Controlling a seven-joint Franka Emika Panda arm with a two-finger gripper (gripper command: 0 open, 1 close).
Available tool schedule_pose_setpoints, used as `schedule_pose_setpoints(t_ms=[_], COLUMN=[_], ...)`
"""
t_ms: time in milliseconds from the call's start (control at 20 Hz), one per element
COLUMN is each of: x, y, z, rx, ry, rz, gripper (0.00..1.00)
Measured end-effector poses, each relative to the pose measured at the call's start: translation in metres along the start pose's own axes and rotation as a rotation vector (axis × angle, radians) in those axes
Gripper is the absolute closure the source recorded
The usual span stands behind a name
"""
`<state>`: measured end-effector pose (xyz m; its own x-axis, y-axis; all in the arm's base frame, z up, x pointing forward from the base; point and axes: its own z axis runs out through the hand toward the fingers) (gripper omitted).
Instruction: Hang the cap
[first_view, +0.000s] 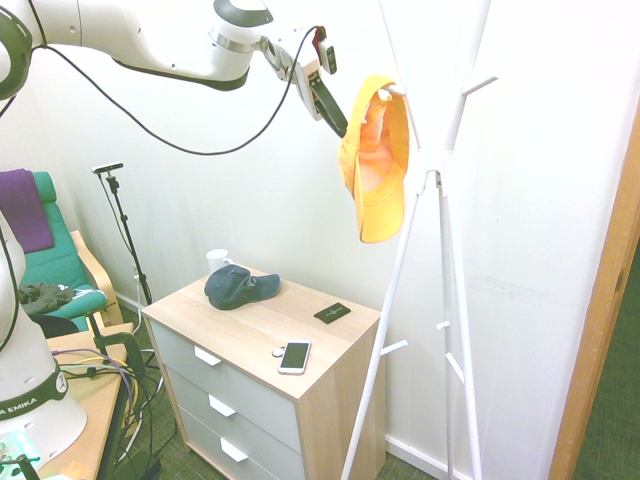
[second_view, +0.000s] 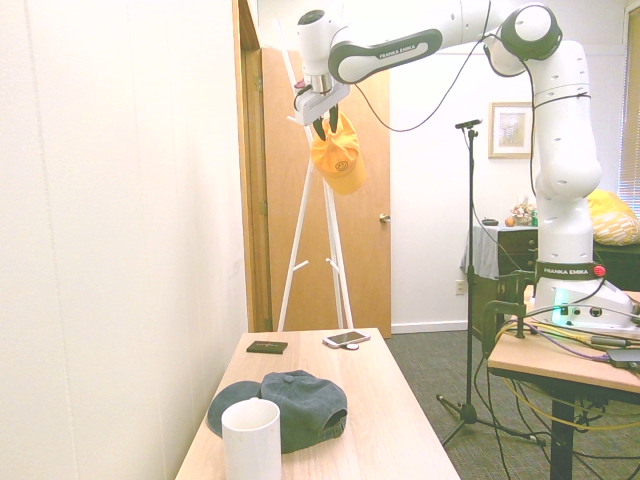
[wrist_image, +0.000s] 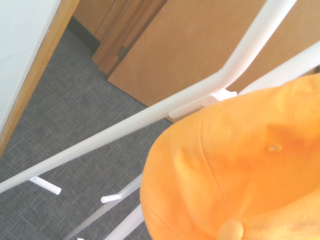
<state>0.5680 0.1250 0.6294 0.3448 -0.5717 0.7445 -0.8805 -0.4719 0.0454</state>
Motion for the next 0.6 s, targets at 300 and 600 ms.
schedule_pose_setpoints(t_ms=[300, 600], x=[-0.011, -0.043], y=[-0.002, -0.007], z=[-0.002, -0.001], rx=[0.032, 0.133], ry=[-0.05, -0.328], rz=[0.005, -0.054], gripper=[0.0, 0.0])
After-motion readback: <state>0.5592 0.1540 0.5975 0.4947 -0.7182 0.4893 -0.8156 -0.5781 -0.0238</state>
